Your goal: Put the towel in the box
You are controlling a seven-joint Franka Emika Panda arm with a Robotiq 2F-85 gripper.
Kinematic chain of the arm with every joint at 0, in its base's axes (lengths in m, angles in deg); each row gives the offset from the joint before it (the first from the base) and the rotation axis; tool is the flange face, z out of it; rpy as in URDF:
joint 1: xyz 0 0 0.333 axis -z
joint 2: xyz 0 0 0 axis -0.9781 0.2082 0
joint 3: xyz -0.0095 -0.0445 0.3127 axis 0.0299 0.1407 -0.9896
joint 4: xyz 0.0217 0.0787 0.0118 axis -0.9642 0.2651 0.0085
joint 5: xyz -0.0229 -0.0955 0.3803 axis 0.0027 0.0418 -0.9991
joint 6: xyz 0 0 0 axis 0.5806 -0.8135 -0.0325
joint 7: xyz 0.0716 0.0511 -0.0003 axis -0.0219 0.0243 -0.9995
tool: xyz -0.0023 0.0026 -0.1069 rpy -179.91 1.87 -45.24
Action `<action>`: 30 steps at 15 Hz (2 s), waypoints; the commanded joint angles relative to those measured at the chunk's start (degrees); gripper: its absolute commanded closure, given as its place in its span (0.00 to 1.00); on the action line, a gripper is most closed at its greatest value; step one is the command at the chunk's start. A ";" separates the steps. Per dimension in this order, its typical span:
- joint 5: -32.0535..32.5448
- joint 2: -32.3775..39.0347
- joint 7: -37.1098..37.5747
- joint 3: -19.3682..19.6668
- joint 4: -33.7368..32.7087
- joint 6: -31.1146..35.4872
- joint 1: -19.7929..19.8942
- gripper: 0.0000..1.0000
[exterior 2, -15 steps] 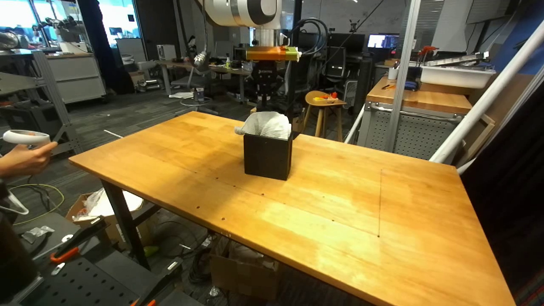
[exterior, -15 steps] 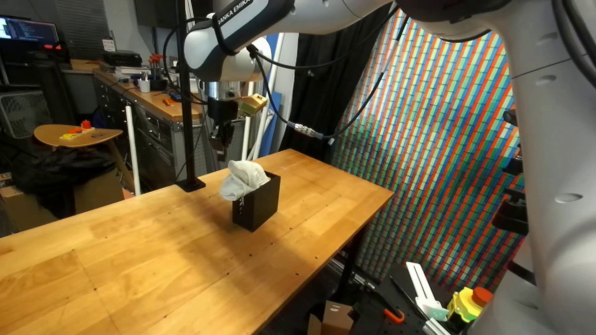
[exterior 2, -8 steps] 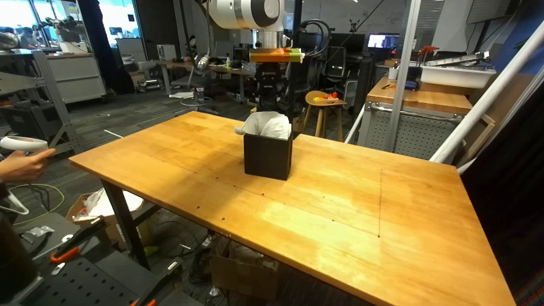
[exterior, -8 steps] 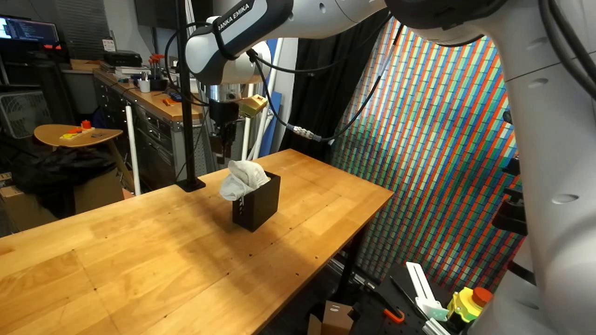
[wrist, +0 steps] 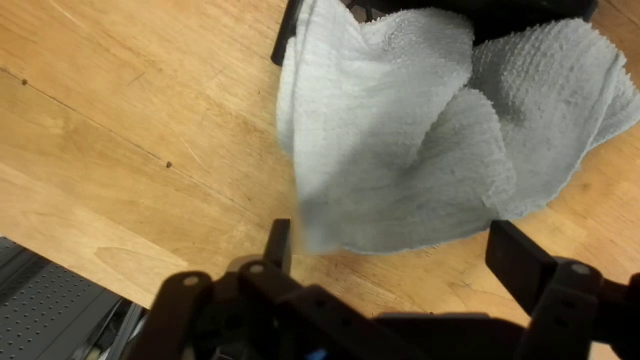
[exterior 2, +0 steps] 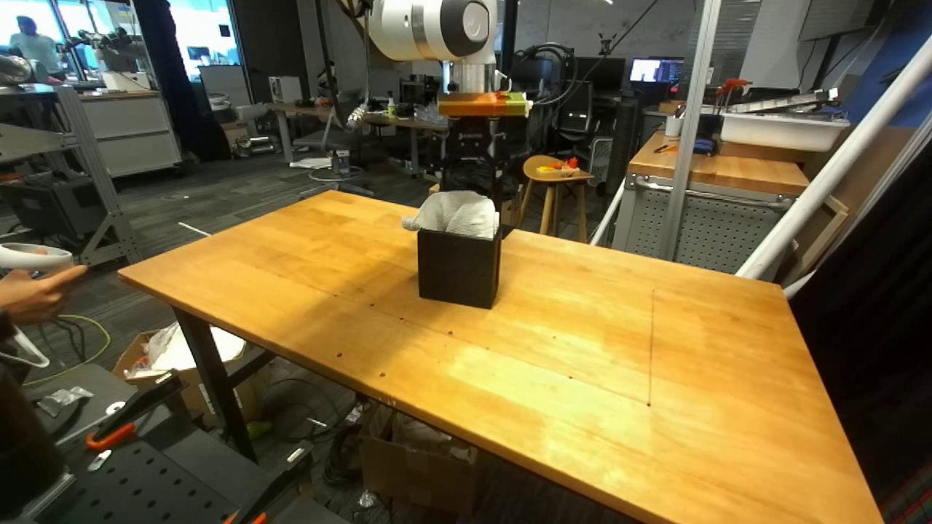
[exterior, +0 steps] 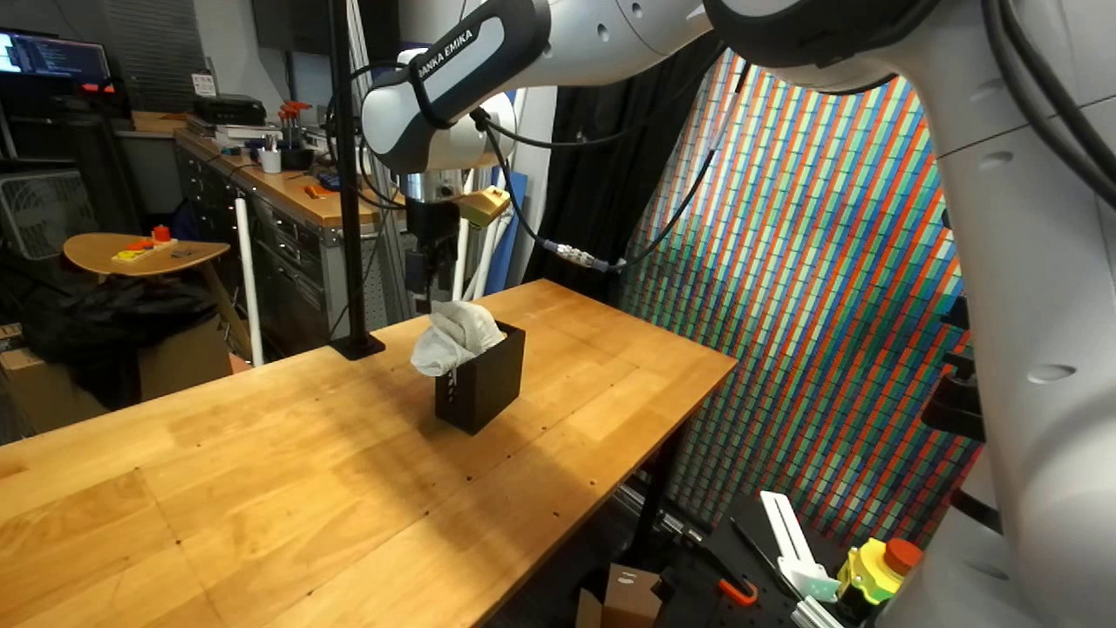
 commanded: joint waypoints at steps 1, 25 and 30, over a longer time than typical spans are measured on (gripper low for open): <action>0.95 0.77 0.82 0.07 -1.48 -0.96 0.25 0.00; 0.44 2.40 0.56 -0.50 -0.04 -1.20 0.51 0.00; 0.47 2.76 0.45 -0.48 -0.01 -1.43 0.57 0.14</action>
